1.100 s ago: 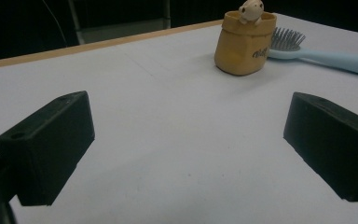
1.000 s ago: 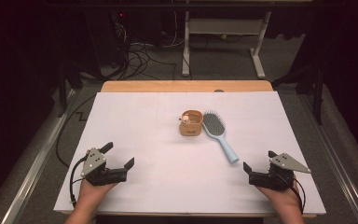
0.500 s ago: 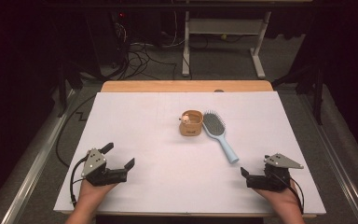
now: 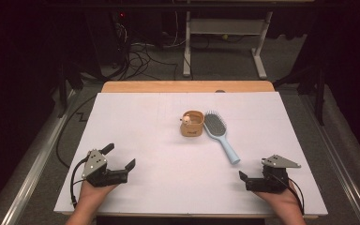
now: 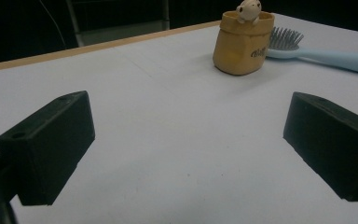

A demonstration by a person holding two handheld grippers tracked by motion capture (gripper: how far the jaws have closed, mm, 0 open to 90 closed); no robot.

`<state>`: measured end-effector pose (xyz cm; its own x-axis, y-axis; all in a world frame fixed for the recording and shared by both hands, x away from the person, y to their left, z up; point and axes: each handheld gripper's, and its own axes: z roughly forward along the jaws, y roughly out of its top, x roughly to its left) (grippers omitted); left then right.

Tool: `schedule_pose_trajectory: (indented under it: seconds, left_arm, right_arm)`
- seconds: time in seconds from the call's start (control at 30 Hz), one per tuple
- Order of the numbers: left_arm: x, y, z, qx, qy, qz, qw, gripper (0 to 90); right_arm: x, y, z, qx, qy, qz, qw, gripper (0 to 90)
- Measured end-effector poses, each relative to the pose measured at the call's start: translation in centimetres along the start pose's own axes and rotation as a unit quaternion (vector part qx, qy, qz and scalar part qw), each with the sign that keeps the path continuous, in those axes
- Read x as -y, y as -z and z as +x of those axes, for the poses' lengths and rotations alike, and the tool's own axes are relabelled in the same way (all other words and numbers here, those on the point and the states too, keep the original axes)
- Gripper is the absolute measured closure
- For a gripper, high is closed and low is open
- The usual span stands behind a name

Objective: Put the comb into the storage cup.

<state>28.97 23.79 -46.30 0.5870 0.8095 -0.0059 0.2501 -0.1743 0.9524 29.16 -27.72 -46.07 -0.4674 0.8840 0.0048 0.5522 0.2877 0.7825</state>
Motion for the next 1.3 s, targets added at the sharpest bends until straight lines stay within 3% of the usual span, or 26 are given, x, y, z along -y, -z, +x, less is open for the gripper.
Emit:
schedule_pose_trajectory:
  seconds: [0.23,0.53,0.83,1.03,1.3]
  left_arm:
    - [0.0,0.0,0.0,-0.004,0.000,-0.001,1.0000,2.7]
    - [0.0,0.1,0.0,-0.004,0.001,-0.002,1.0000,2.8]
    - [0.1,0.3,0.2,-0.009,0.008,-0.004,0.9999,2.9]
    - [0.1,0.6,0.3,-0.014,0.011,-0.007,0.9998,3.3]
    - [0.2,0.6,0.2,-0.016,0.009,-0.005,0.9998,3.5]
  right_arm:
    - [-0.4,-0.2,0.5,-0.002,-0.001,-0.008,1.0000,4.4]
    - [-1.5,-1.5,1.3,-0.011,0.001,-0.011,0.9999,16.9]
    - [-4.0,-3.7,1.3,-0.003,-0.008,-0.021,0.9998,26.0]
    - [-5.0,-4.9,1.0,0.000,-0.018,-0.010,0.9998,38.9]
    - [-6.1,-6.3,1.7,0.004,-0.009,0.008,0.9999,44.6]
